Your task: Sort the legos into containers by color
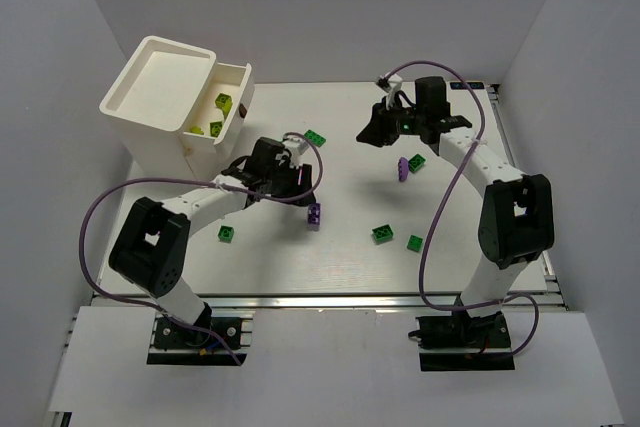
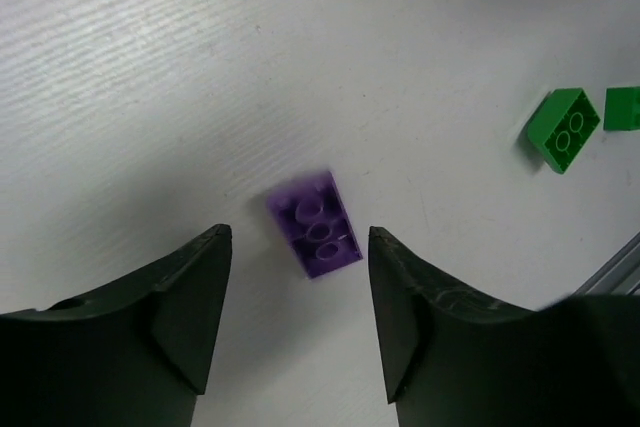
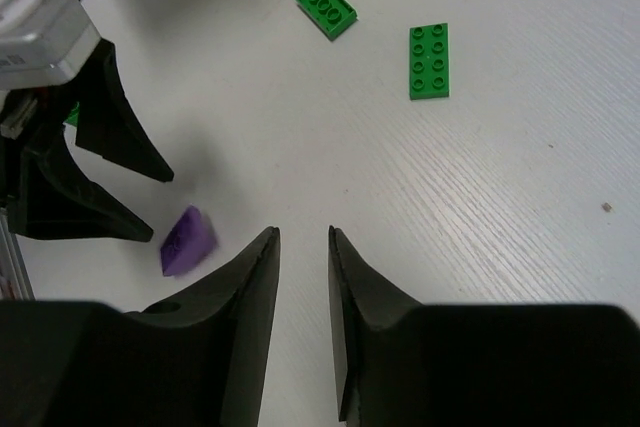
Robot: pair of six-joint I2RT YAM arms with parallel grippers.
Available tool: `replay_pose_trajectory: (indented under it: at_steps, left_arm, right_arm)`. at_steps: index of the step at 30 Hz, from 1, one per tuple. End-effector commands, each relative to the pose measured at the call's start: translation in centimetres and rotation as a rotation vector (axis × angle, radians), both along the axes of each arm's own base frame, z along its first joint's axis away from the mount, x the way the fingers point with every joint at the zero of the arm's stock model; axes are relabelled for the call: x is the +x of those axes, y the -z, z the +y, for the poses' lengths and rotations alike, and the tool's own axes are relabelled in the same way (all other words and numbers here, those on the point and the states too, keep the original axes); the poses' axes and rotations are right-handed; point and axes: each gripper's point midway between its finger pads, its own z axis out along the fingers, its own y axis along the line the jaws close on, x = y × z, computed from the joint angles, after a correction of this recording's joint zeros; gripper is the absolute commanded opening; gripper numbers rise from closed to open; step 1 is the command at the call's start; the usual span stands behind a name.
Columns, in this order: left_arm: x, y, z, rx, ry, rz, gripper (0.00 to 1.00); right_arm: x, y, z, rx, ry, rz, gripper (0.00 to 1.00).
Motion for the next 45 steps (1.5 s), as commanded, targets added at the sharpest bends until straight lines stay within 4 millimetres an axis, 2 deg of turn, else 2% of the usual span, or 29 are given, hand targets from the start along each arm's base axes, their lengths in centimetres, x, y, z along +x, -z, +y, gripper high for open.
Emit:
replay_pose_trajectory:
  at_steps: [1,3,4,5,8,9,10,11,12,13,14,15,18,20,21,23,24,26,27,28,32,37,39,45]
  left_arm:
    - [2.8,-4.8,-0.3,0.012,-0.020,-0.134,0.68]
    - [3.5,-5.4,0.8,0.045,-0.049,-0.128,0.70]
    - [4.5,-6.8,0.8,0.051,-0.059,-0.162,0.70]
    - [5.0,-7.0,1.6,0.099,-0.090,-0.171,0.74]
    - [7.2,-8.6,3.0,0.201,-0.159,-0.210,0.74]
    - [8.3,-8.9,4.5,0.258,-0.219,-0.224,0.70]
    - [9.2,-10.5,4.9,0.286,-0.248,-0.245,0.61]
    - [10.3,-10.0,6.3,0.367,-0.315,-0.250,0.30]
    - [11.1,-10.4,7.2,0.398,-0.360,-0.256,0.19]
    - [11.3,-10.4,7.8,0.438,-0.386,-0.243,0.14]
    - [12.6,-11.0,8.3,0.454,-0.425,-0.254,0.13]
    - [13.3,-11.4,9.7,0.498,-0.481,-0.262,0.12]
    - [14.6,-11.6,11.0,0.553,-0.540,-0.254,0.25]
    - [15.3,-11.7,12.8,0.598,-0.586,-0.251,0.28]
    - [15.9,-12.0,12.8,0.608,-0.597,-0.257,0.34]
    - [16.4,-12.0,14.7,0.653,-0.644,-0.246,0.39]
    - [16.8,-12.5,14.8,0.655,-0.658,-0.258,0.43]
    - [17.3,-12.6,16.3,0.670,-0.701,-0.256,0.51]
    - [17.5,-13.0,16.4,0.668,-0.713,-0.267,0.59]
    - [17.6,-13.2,17.1,0.669,-0.728,-0.265,0.62]
    - [18.4,-13.7,18.8,0.670,-0.771,-0.266,0.67]
    - [19.1,-14.2,19.5,0.661,-0.798,-0.275,0.75]
    - [19.3,-14.1,20.8,0.673,-0.824,-0.265,0.78]
    - [19.3,-13.6,22.7,0.694,-0.870,-0.249,0.83]
  right_arm:
    - [-0.7,-2.0,-0.3,0.024,-0.026,-0.051,0.33]
    - [-0.6,-2.1,-0.4,0.028,-0.027,-0.054,0.34]
    - [-0.7,-2.0,-0.5,0.030,-0.028,-0.052,0.34]
    - [-0.7,-2.0,-0.5,0.032,-0.030,-0.053,0.35]
    - [-0.8,-1.9,-0.6,0.031,-0.033,-0.062,0.36]
    - [-0.9,-2.0,-0.5,0.031,-0.036,-0.065,0.36]
    - [-0.8,-1.9,-0.6,0.030,-0.034,-0.066,0.36]
    - [-0.9,-1.8,-0.6,0.029,-0.036,-0.066,0.36]
    - [-1.0,-1.7,-0.5,0.029,-0.040,-0.067,0.36]
    - [-1.0,-1.7,-0.6,0.028,-0.039,-0.067,0.36]
    - [-1.1,-1.6,-0.6,0.028,-0.040,-0.065,0.36]
    - [-1.2,-1.5,-0.6,0.027,-0.044,-0.063,0.36]
    - [-1.4,-1.6,-0.8,0.026,-0.042,-0.070,0.36]
    - [-1.4,-1.5,-0.8,0.024,-0.044,-0.073,0.36]
    - [-1.5,-1.5,-0.9,0.023,-0.043,-0.074,0.36]
    - [-1.5,-1.4,-0.9,0.022,-0.044,-0.072,0.36]
    - [-1.5,-1.4,-0.9,0.023,-0.043,-0.073,0.36]
    - [-1.5,-1.4,-1.0,0.021,-0.041,-0.075,0.36]
    - [-1.6,-1.4,-1.1,0.021,-0.040,-0.075,0.36]
    - [-1.6,-1.3,-1.1,0.021,-0.040,-0.075,0.36]
    - [-1.7,-1.1,-1.3,0.022,-0.039,-0.069,0.36]
    - [-1.6,-1.0,-1.3,0.024,-0.036,-0.071,0.36]
    - [-1.5,-1.1,-1.3,0.026,-0.035,-0.072,0.36]
    - [-1.4,-1.1,-1.3,0.029,-0.034,-0.077,0.36]
